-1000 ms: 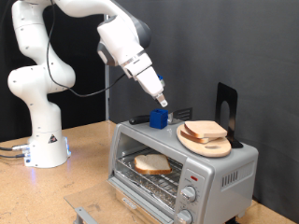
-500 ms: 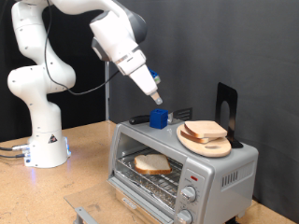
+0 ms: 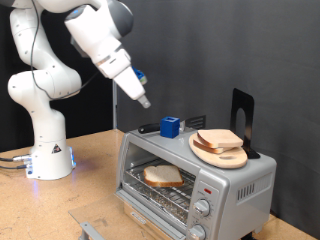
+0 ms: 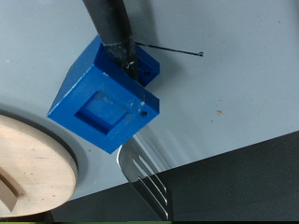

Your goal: Make a piece of toast with the oven

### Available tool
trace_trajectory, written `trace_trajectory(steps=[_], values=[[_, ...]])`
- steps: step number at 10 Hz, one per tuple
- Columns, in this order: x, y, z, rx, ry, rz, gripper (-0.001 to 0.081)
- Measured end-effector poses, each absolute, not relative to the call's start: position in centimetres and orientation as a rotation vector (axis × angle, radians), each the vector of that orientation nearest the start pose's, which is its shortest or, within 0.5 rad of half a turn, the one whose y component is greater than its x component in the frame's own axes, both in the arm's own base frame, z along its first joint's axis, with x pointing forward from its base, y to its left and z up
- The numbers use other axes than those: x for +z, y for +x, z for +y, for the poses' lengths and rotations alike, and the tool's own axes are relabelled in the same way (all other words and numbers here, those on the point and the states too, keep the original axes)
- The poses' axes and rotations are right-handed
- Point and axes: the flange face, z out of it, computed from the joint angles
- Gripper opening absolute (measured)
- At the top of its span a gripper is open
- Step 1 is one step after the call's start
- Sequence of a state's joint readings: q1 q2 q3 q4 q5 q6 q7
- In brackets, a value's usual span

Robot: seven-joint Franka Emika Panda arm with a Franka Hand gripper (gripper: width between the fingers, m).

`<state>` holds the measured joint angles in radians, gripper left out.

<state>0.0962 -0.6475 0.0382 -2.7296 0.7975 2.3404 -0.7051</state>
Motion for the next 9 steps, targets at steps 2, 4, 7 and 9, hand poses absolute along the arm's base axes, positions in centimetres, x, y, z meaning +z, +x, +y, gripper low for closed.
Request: trace_trajectory(steps=[2, 4, 7, 9], values=[[44.0, 36.0, 5.8, -0.554, -2.531, -0.434, 0.0808], [43.6, 35.1, 3.7, -0.585, -2.506, -0.441, 0.0808], [43.8, 33.3, -0.7, -0.62, -2.496, -0.376, 0.0808], [44.1, 32.1, -2.8, -0.613, -2.492, -0.34, 0.0808]])
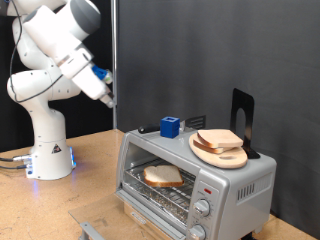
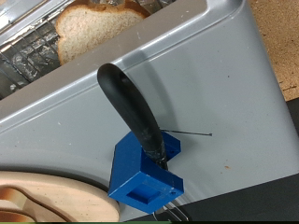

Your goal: Make a piece of toast with the oven

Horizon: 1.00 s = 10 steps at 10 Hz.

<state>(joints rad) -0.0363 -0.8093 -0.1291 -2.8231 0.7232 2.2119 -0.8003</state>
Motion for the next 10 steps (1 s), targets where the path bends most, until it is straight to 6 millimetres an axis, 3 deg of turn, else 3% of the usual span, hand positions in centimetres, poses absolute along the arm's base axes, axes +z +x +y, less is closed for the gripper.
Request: trace_trajectory(steps=[2, 4, 5, 6, 10], values=[[44.3, 32.2, -2.9, -0.608, -2.481, -0.336, 0.0808], [43.8, 31.4, -5.1, -0.383, -2.34, -0.276, 0.0808], [43.4, 32.0, -7.5, -0.499, -2.373, -0.29, 0.0808], [42.9, 32.1, -7.8, -0.624, -2.437, -0.339, 0.0808], [41.4, 31.3, -7.2, -0.116, -2.339, -0.088, 0.0808]])
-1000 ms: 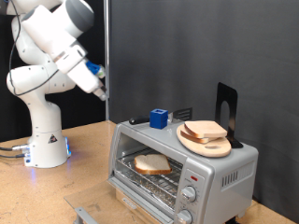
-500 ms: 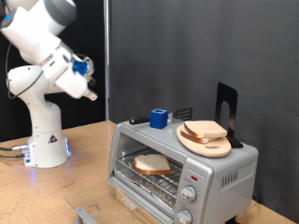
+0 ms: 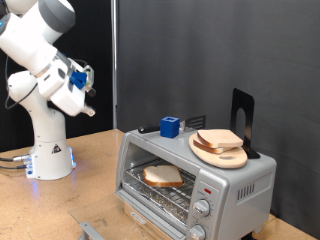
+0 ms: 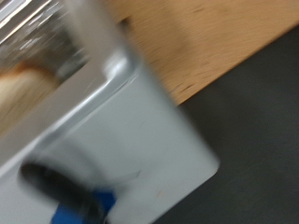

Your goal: Make a piece of toast with the oven

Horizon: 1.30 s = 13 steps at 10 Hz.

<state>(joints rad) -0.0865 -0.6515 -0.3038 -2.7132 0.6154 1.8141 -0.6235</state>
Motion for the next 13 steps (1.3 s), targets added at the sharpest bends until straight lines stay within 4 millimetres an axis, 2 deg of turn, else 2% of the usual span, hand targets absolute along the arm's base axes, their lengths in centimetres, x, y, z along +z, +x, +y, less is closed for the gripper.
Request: trace_trajectory(steps=[1, 3, 4, 5, 7, 9, 11, 13], values=[[40.8, 32.1, -7.9, 0.001, -2.32, -0.029, 0.0808], [40.7, 31.8, -7.8, 0.009, -2.31, -0.019, 0.0808], [40.6, 31.6, -8.0, 0.058, -2.255, 0.092, 0.0808], [40.4, 31.6, -9.1, 0.059, -2.185, 0.23, 0.0808], [39.9, 31.1, -12.6, 0.003, -2.079, 0.449, 0.0808], [39.1, 30.1, -16.0, -0.063, -2.041, 0.566, 0.0808], [38.1, 29.1, -18.9, -0.062, -1.99, 0.631, 0.0808], [37.3, 28.2, -21.5, -0.05, -1.996, 0.611, 0.0808]])
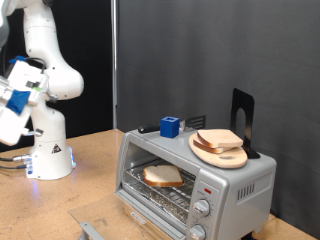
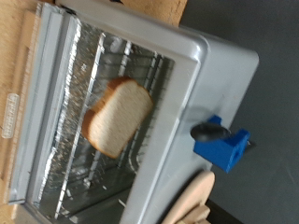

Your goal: Make a piece of toast with the oven

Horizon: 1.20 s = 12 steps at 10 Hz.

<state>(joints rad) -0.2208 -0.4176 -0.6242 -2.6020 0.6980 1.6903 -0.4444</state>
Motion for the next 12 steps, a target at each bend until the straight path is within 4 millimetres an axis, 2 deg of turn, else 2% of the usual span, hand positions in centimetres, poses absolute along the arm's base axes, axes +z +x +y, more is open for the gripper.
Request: trace_trajectory(steps=[2, 5, 8, 11, 12], values=[[36.9, 28.4, -21.9, -0.04, -2.005, 0.595, 0.0808], [36.2, 28.8, -22.6, 0.0, -1.874, 0.74, 0.0808], [33.0, 30.9, -24.2, -0.007, -1.819, 0.885, 0.0808], [29.0, 32.8, -24.8, -0.057, -1.952, 0.974, 0.0808], [29.1, 32.7, -24.6, -0.045, -1.934, 0.97, 0.0808]])
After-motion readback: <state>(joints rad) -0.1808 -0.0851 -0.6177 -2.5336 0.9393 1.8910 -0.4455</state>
